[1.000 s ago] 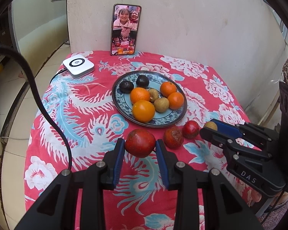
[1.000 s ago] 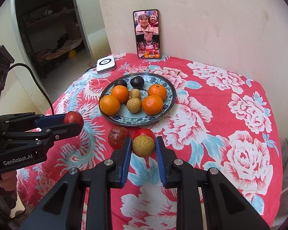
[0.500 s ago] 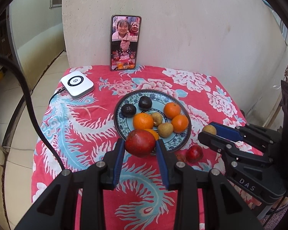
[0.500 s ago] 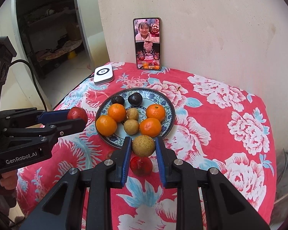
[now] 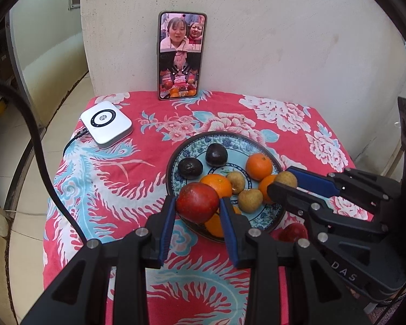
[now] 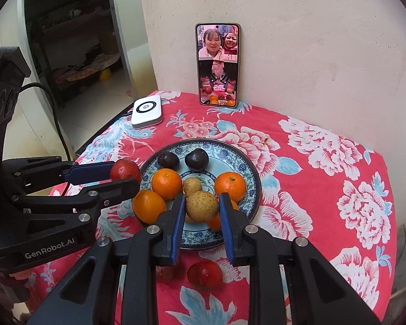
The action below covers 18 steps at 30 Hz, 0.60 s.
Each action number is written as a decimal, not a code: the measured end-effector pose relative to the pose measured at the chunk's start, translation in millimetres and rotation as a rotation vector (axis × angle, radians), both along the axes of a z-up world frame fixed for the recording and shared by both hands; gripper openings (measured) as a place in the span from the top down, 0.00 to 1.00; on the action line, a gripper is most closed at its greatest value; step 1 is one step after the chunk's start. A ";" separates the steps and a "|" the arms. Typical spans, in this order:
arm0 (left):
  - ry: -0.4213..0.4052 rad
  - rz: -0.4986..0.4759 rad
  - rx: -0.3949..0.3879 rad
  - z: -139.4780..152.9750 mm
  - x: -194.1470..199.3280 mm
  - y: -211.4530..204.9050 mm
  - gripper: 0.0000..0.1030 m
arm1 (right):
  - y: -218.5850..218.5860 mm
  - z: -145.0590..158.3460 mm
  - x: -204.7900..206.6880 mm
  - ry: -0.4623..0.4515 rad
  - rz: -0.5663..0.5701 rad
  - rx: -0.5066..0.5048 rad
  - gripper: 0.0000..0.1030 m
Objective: Organize fruits
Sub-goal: 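Carry the red fruit and the brown fruit up over the plate, then lower both fruits onto the plate and open both tools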
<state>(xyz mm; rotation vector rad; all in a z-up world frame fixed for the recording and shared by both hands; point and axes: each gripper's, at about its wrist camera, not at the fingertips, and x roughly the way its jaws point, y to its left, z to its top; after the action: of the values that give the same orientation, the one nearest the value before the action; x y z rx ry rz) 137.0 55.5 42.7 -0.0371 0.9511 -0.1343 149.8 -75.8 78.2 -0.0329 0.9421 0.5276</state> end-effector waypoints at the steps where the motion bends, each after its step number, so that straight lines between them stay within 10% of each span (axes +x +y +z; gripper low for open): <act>1: 0.003 0.002 0.000 -1.9 1.3 1.0 0.66 | 1.4 -1.8 1.4 0.003 0.001 0.000 0.75; 18: -0.013 -0.032 -0.003 -12.4 15.9 2.1 0.66 | 5.1 -13.9 16.2 0.016 -0.012 -0.004 0.73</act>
<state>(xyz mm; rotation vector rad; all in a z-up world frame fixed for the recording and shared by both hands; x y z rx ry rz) 152.8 57.6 30.3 -0.0240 0.9389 -0.1654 165.9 -70.7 64.4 -0.0269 0.9586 0.5159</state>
